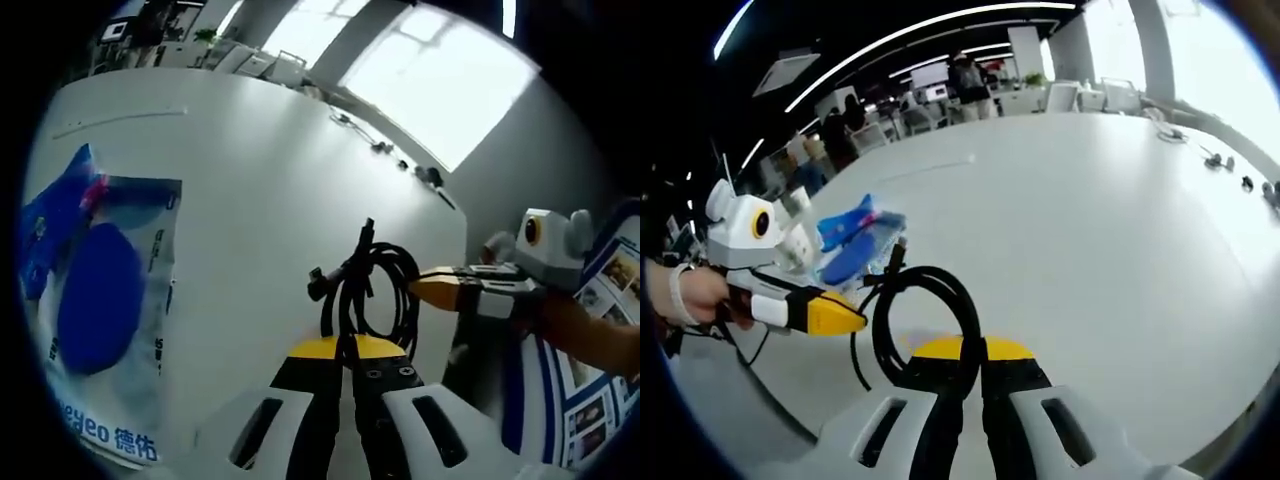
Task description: Arrange the tabletop items into an orderly group along one side of the table until the central work area is clear of visible clutter.
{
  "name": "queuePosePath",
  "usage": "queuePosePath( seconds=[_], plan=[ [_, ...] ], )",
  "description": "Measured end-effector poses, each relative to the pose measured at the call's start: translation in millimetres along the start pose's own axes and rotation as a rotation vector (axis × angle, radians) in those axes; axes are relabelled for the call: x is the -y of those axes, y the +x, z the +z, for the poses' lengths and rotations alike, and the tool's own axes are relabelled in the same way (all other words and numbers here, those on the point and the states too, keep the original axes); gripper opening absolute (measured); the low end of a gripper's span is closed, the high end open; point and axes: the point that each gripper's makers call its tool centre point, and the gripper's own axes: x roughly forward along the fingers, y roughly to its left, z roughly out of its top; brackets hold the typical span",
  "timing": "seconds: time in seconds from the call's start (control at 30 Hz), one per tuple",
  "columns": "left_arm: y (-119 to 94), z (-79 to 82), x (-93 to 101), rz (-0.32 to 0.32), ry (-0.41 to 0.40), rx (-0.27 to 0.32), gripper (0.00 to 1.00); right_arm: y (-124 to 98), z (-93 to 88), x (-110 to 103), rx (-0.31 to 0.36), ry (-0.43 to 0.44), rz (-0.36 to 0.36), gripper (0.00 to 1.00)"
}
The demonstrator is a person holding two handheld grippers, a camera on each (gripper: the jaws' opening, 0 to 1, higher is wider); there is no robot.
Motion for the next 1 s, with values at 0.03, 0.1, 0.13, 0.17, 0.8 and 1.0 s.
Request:
queuePosePath(
  seconds=[0.03, 0.1, 0.13, 0.17, 0.8, 1.0],
  plan=[
    [1.5, -0.2, -1.1, 0.002, -0.003, -0.001, 0.00, 1.2, -1.3, 0.9, -0.006, 0.003, 0.000, 0.01],
    [3.6, -0.3, -2.2, 0.003, -0.007, -0.002, 0.00, 2.7, -1.9, 2.3, -0.008, 0.001, -0.001, 0.01],
    [4.6, -0.3, -2.8, 0.005, -0.008, -0.002, 0.00, 4.0, -2.4, 3.2, -0.011, 0.003, 0.000, 0.01],
    [5.9, -1.0, -3.5, 0.006, -0.008, -0.006, 0.00, 5.4, -4.0, 4.0, -0.019, 0.005, 0.001, 0.01],
    [25.7, -3.9, -17.6, 0.023, -0.023, -0.033, 0.00, 27.7, -12.5, 17.3, -0.072, -0.023, -0.003, 0.02],
    [27.8, -4.6, -18.9, 0.025, -0.032, -0.032, 0.00, 32.0, -14.6, 21.2, -0.082, -0.026, -0.007, 0.02]
  ],
)
